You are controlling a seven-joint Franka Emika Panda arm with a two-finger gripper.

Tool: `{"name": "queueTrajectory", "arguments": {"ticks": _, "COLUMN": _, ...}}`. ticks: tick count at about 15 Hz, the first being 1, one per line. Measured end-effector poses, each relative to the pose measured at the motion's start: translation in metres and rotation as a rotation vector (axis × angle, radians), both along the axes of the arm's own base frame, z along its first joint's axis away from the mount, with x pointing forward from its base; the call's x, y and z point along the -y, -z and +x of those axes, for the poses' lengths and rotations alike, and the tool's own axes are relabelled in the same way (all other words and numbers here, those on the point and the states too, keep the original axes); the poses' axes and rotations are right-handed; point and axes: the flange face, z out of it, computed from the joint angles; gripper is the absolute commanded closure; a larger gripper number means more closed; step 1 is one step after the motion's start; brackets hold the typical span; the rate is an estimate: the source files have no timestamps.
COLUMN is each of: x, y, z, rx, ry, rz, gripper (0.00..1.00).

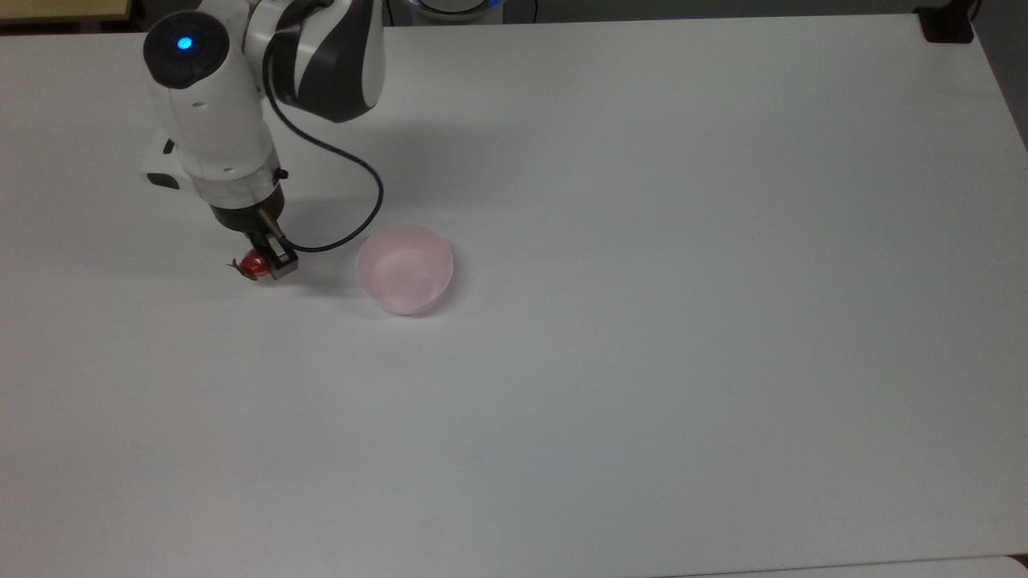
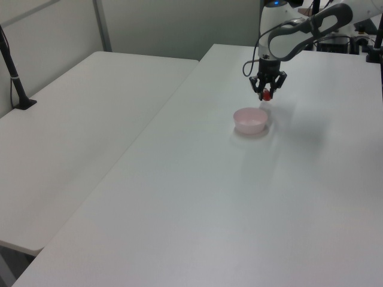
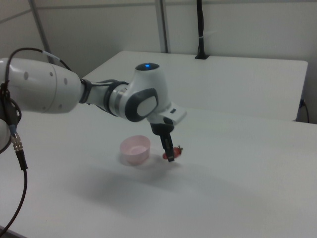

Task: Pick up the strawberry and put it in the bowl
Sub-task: 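Lift the strawberry and carry it over the pink bowl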

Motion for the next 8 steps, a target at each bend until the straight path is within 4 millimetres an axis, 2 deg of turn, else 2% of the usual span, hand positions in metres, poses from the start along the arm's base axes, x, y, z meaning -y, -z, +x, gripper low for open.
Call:
{"name": "queueTrajectory", "arguments": {"ticks": 4, "x": -0.063, "y": -0.030, "z": 0.010, "rx": 0.040, "ry": -0.099, "rz": 0.026, "gripper": 0.63}}
{"name": "queueTrajectory", "arguments": {"ticks": 6, "x": -0.095, "y": -0.035, "z": 0.013, "rx": 0.047, "ry": -0.147, "rz": 0.036, "gripper": 0.63}}
{"name": "queueTrajectory", "arguments": {"ticks": 8, "x": -0.117, "y": -0.033, "z": 0.014, "rx": 0.043, "ry": -0.180, "rz": 0.042, "gripper": 0.63}}
